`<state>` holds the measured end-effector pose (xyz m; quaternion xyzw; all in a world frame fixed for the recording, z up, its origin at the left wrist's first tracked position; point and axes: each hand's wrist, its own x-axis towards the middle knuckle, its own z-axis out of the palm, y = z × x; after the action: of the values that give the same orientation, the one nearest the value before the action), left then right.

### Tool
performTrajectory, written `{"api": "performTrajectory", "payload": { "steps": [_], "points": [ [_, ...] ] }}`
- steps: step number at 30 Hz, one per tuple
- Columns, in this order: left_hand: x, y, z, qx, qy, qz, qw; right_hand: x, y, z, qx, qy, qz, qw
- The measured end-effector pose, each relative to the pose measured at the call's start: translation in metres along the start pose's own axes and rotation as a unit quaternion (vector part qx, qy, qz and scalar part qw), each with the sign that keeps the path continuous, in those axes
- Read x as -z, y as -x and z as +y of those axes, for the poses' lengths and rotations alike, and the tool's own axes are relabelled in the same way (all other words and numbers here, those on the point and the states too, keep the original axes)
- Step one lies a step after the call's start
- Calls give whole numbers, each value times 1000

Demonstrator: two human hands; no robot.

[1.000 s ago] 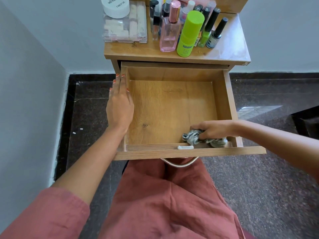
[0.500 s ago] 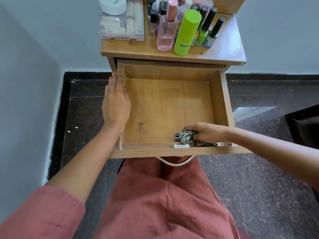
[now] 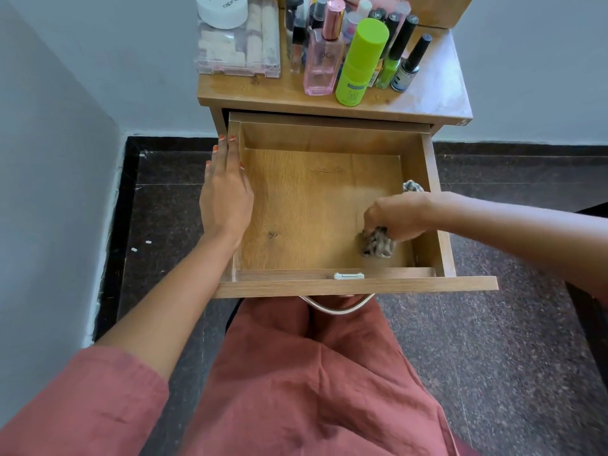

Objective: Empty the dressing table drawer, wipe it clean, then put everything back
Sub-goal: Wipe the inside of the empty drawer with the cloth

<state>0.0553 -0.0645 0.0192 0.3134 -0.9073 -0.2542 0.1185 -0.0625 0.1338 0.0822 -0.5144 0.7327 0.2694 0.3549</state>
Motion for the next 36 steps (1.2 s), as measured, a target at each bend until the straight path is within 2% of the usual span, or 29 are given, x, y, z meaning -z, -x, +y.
{"api": "performTrajectory", "payload": {
  "steps": [5, 12, 20, 25, 30, 36],
  "points": [
    [-1, 0, -1, 2, -1, -3, 1000, -35, 12, 1, 21, 163, -91, 982],
    [-1, 2, -1, 5, 3, -4, 1000, -55, 12, -4, 26, 257, -71, 963],
    [1, 1, 2, 14, -4, -9, 1000, -51, 2, -2, -33, 273, -22, 961],
    [1, 1, 2, 11, -2, -9, 1000, -34, 4, 10, -80, 360, 13, 929],
    [0, 1, 0, 6, -3, -2, 1000, -36, 4, 11, -39, 387, -11, 921],
    [0, 2, 0, 4, 0, -4, 1000, -61, 9, 1, 1, 322, -48, 945]
  ]
}}
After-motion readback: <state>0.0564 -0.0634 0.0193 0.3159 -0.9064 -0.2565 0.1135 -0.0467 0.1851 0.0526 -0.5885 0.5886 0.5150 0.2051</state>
